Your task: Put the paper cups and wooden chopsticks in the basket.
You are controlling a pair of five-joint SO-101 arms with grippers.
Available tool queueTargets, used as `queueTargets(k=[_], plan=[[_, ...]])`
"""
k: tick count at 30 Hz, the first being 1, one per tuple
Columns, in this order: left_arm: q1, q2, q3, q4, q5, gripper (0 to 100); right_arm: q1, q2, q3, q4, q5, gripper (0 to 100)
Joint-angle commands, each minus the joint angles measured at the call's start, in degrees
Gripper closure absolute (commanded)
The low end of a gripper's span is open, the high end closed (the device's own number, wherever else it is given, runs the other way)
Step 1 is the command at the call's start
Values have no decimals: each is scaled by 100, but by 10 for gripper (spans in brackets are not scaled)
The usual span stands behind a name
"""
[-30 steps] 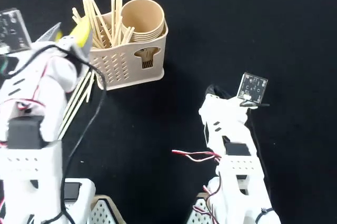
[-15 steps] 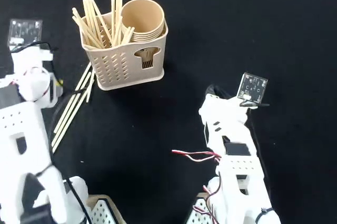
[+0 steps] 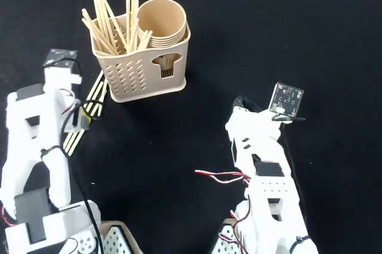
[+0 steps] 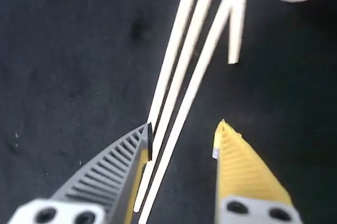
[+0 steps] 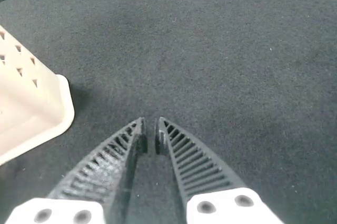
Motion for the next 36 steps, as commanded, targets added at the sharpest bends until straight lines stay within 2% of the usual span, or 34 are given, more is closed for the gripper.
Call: queueTargets(k=[1, 6, 9, 16, 21, 23, 26, 30, 36], plan=[[180, -9, -75, -149, 0, 793, -70, -13, -13, -132, 53, 948], [215, 273, 409, -1600, 0, 793, -70, -13, -13, -132, 53, 948], [382, 527, 576, -1978, -9, 793, -70, -13, -13, -132, 53, 948], [356, 958, 593, -2075, -176, 804, -62, -13, -13, -132, 53, 948], [391, 870, 796, -2066, -862, 981, -62, -13, -13, -132, 53, 948], [374, 818, 945, -2066, -1037, 953, -62, -13, -13, -132, 53, 948], [356, 633, 1095, -2057, -1099, 971, -70, -13, -13, -132, 53, 948], [356, 35, 1402, -2057, -1099, 971, -62, -13, -13, -132, 53, 948], [259, -1732, 2132, -2066, -1064, 971, -62, -13, -13, -132, 53, 948]])
